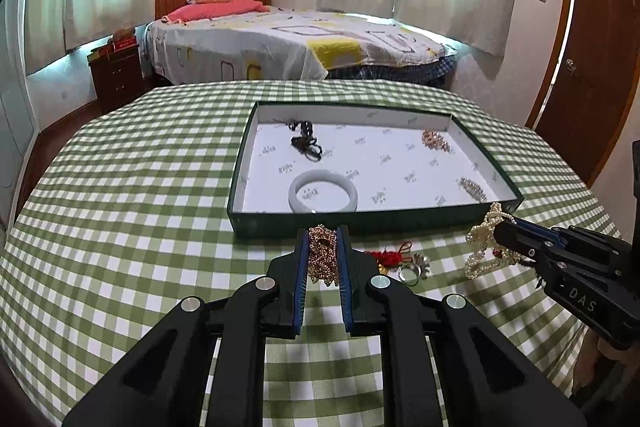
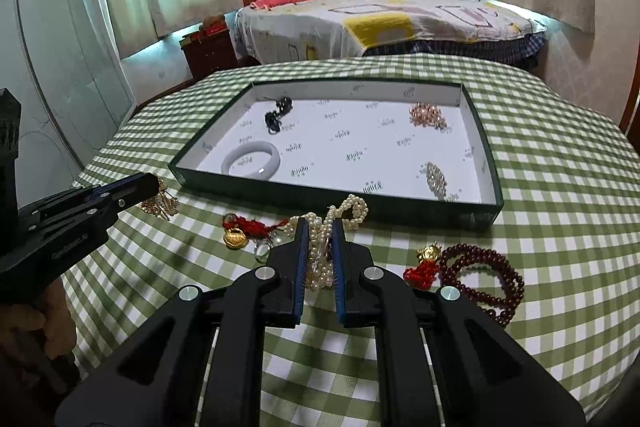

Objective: Organize jewelry
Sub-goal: 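Carry the gold chain with the left tool while the right tool carries the pearl necklace into the tray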

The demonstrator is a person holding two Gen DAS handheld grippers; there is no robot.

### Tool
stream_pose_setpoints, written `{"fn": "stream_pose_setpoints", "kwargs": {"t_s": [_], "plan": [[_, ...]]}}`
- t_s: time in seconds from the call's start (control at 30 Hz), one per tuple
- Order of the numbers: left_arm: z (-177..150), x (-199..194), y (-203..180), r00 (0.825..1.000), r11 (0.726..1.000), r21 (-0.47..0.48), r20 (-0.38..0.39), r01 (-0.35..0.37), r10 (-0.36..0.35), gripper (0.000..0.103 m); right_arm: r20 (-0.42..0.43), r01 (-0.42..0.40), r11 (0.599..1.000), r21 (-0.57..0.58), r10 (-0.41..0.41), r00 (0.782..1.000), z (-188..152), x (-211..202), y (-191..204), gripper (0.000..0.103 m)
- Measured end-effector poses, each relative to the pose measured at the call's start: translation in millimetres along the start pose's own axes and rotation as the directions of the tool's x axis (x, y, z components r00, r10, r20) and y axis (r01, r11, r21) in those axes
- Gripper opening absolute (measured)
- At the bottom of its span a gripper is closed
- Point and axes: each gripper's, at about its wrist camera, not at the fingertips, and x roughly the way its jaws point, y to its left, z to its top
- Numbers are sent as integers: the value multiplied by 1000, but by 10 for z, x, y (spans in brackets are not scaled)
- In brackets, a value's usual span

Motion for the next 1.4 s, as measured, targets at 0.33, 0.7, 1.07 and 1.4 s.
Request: {"fn": "stream_pose_setpoints", "kwargs": {"t_s": [0.33, 0.7, 1.07, 1.4], "plan": [[109, -120, 14, 1000, 1000, -14, 30, 10, -10, 14, 38, -3, 1000, -9, 3, 999, 101, -133, 31, 12], [487, -184, 35, 993, 999, -22, 106, 45, -42, 14, 114, 5, 1000, -20, -3, 994, 395, -245, -1, 12], [1019, 129, -131, 980, 996, 14, 176, 86, -88, 14, 182, 15, 999, -43, -7, 983, 1001, 44, -119, 12], [1361, 851, -223, 988, 997, 28, 140, 67, -70, 14, 137, 50, 998, -48, -43, 990, 1416, 748, -376, 12]]}}
